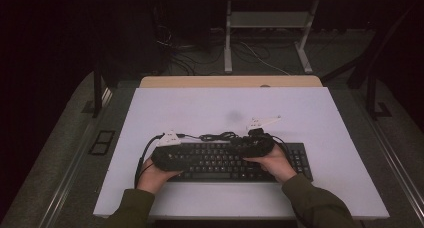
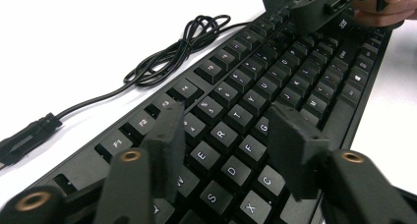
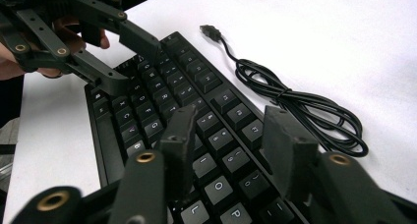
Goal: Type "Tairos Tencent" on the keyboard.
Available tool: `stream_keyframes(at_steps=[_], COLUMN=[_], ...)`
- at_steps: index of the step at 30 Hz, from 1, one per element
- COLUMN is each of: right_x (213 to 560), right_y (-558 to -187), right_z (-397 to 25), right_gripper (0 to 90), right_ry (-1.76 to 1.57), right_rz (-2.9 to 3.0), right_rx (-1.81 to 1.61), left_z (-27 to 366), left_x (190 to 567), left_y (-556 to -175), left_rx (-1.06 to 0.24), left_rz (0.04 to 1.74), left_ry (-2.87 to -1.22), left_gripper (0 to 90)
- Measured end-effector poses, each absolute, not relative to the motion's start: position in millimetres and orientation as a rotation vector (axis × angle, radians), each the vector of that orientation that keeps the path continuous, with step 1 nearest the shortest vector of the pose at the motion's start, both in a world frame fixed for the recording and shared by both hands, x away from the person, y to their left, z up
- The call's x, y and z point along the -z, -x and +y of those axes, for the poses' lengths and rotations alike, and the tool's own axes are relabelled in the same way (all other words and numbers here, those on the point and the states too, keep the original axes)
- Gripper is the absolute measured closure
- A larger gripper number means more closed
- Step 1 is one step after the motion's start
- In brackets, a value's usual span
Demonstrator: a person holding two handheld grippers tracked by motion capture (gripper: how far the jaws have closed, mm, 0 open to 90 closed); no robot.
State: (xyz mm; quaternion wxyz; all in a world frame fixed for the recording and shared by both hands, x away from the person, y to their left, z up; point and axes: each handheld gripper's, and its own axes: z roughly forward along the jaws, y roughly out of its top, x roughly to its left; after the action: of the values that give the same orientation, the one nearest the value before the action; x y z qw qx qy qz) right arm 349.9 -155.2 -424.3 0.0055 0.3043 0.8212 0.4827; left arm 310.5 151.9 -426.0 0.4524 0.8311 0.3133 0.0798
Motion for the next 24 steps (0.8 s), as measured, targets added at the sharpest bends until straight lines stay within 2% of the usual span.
stream_keyframes(at_steps=[4, 12, 19, 24], right_x=[423.8, 423.2, 424.8, 427.6], right_y=[-348.5, -344.9, -342.9, -342.1], right_z=[-156.3, -156.6, -154.2, -152.4], right_gripper=[64.0, 75.0, 88.4, 89.3], right_ry=[-0.943, -0.931, -0.899, -0.885], right_rz=[2.581, 2.608, 2.641, 2.671], right_rx=[-1.504, -1.482, -1.447, -1.41], left_z=[154.6, 157.2, 158.2, 158.5], left_x=[427.7, 430.3, 431.0, 431.2], left_y=[-307.8, -307.5, -307.7, -307.9], left_rx=[-0.2, -0.205, -0.211, -0.213], left_rz=[0.771, 0.78, 0.784, 0.784], left_ry=[-2.05, -2.044, -2.04, -2.041], left_gripper=[37.3, 28.5, 25.3, 24.0])
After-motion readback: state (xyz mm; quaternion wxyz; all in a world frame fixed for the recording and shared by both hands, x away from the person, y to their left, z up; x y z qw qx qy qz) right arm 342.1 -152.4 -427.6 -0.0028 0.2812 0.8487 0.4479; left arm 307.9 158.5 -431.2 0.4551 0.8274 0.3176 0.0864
